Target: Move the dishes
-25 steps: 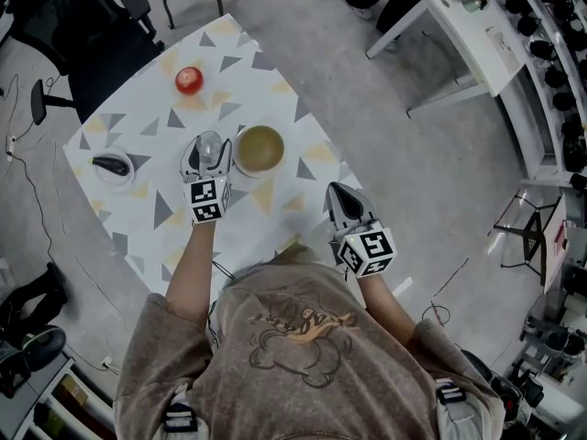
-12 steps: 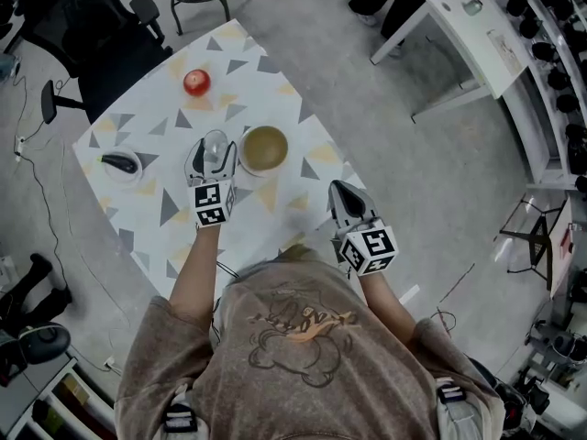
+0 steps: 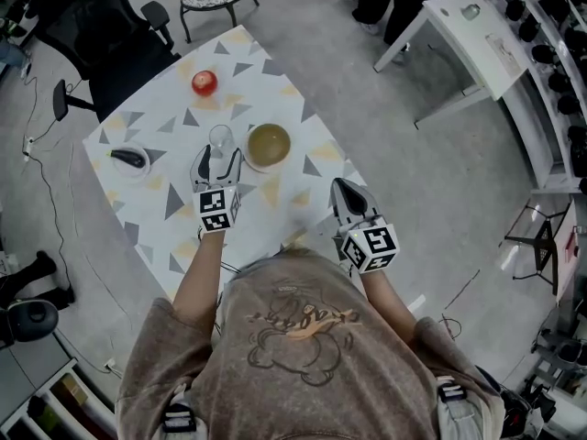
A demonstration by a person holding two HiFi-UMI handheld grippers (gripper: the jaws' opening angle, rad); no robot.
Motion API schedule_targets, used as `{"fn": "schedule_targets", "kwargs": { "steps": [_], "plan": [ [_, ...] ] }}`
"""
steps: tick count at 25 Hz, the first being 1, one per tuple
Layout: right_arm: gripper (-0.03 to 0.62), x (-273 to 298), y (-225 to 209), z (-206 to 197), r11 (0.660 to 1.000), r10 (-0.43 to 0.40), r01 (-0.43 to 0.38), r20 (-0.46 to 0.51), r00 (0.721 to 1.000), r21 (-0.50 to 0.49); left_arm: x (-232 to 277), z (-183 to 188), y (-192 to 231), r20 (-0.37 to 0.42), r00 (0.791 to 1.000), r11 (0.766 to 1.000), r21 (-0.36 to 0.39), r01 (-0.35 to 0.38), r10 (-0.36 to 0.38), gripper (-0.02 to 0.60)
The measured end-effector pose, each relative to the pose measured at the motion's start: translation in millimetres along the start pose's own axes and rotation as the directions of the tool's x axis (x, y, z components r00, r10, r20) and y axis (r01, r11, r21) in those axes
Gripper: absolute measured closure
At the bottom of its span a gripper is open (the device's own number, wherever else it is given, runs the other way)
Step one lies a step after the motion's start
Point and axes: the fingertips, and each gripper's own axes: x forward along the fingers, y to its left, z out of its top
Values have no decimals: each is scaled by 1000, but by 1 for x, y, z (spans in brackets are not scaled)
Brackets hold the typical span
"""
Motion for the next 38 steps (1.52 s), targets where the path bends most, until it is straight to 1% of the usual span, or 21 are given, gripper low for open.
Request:
{"fn": "schedule_targets", "kwargs": {
  "steps": [7, 16, 22, 26, 32, 35, 38],
  "plan": [
    [592, -11, 2, 2, 1000, 0, 0, 22, 1000, -8, -11, 7, -15, 16, 1000, 1000, 13, 21, -21, 291],
    [592, -19, -1, 4, 1000, -12, 12, 42, 999, -6, -9, 13, -32, 25, 998, 998, 25, 50, -51, 291],
    [592, -23, -6, 3, 1000, -29, 29, 46, 999, -1, -6, 7, -44, 12, 998, 998, 11, 68, -68, 291],
    [592, -27, -12, 1, 999, -43, 43, 39, 998, 4, 0, -3, -54, -12, 996, 996, -2, 86, -86, 291],
    [592, -34, -23, -3, 997, -70, 70, 21, 997, 13, 16, -29, -65, -87, 991, 994, -18, 105, -106, 291],
    [592, -36, -30, -6, 996, -83, 82, 11, 997, 18, 26, -41, -66, -123, 987, 994, -36, 103, -106, 293],
    [592, -38, -37, -9, 995, -96, 96, 1, 995, 24, 35, -51, -65, -165, 982, 995, -52, 89, -97, 313]
  ]
}}
